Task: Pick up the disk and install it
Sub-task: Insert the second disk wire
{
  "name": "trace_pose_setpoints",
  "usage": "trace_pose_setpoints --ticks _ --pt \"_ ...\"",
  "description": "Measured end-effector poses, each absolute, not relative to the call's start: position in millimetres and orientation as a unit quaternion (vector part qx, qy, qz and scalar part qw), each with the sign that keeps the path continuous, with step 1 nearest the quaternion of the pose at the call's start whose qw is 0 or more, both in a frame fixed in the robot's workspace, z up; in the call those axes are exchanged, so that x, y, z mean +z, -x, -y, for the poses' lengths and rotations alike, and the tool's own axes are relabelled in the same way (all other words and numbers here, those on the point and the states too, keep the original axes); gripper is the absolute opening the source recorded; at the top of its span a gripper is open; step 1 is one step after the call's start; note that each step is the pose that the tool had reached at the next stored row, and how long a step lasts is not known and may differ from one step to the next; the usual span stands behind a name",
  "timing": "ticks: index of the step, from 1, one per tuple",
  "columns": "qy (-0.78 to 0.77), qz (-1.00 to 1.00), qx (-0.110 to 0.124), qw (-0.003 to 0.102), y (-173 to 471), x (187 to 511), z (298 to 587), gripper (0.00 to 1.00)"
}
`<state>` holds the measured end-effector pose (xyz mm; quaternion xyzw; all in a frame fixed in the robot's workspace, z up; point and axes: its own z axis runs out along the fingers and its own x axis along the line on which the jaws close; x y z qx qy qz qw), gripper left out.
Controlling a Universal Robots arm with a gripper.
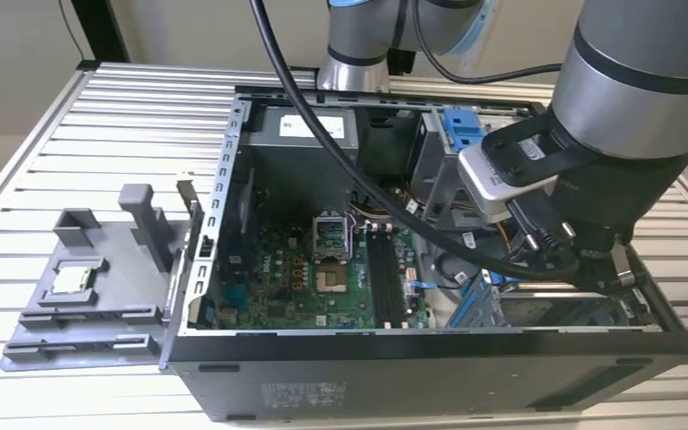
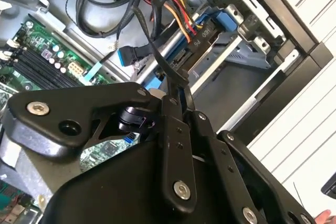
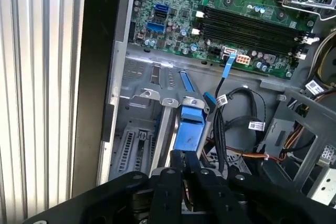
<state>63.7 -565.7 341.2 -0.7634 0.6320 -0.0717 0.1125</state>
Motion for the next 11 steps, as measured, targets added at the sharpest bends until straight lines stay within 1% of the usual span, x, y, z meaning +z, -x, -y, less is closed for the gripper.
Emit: trace_pose_setpoints --ticks 11 --pt "0.75 -0.648 -0.074 0.111 -68.4 337.4 565.7 0.0"
